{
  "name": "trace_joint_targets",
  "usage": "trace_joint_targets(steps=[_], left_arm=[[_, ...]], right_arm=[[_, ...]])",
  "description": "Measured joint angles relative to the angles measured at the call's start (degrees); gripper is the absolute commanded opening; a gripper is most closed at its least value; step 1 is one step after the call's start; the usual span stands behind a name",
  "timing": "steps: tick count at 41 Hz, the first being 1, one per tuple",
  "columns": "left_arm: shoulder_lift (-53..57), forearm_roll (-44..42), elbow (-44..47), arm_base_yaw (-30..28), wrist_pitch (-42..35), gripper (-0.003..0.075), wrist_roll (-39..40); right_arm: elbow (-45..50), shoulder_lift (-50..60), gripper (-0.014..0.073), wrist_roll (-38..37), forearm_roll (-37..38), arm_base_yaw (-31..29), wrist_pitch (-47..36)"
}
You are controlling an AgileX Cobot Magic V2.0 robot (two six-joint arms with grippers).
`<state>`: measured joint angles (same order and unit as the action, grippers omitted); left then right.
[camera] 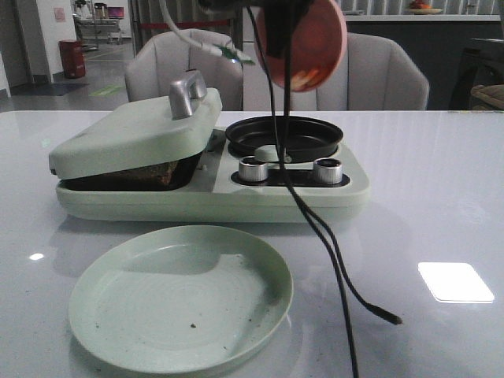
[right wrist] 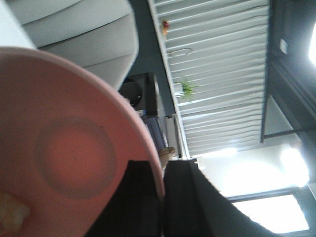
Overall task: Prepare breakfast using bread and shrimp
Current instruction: 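Lift the pink bowl and tip the shrimp into the black frying pan, then carry the empty pink bowl back away from the pan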
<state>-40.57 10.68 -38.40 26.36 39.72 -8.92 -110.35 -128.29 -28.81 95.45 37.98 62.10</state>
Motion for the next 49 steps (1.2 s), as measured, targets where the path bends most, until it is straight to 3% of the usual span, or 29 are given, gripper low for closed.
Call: trace_joint_targets(steps=[17,34,37,49], left_arm=[[0.0,0.0,0.0,0.0,0.0,0.0101,0.0],[0.0,0.0,0.0,0.0,0.0,0.0101,0.0],[0.0,0.0,0.0,0.0,0.0,0.0101,0.0],[0.0,0.0,0.0,0.0,0.0,0.0101,0.0]], right_arm=[[2.36,-0.35,0.0045,0.0,2.25,0.09,3.9],[-3.21,1.92,0.0045,0.0,1.59,0.56,5.7],[-3.21,2.85,0.0045,0.0,-2.31,0.56,5.78],[-3.21,11.93,0.0045,-0.49,-30.38,-4.23,5.25]])
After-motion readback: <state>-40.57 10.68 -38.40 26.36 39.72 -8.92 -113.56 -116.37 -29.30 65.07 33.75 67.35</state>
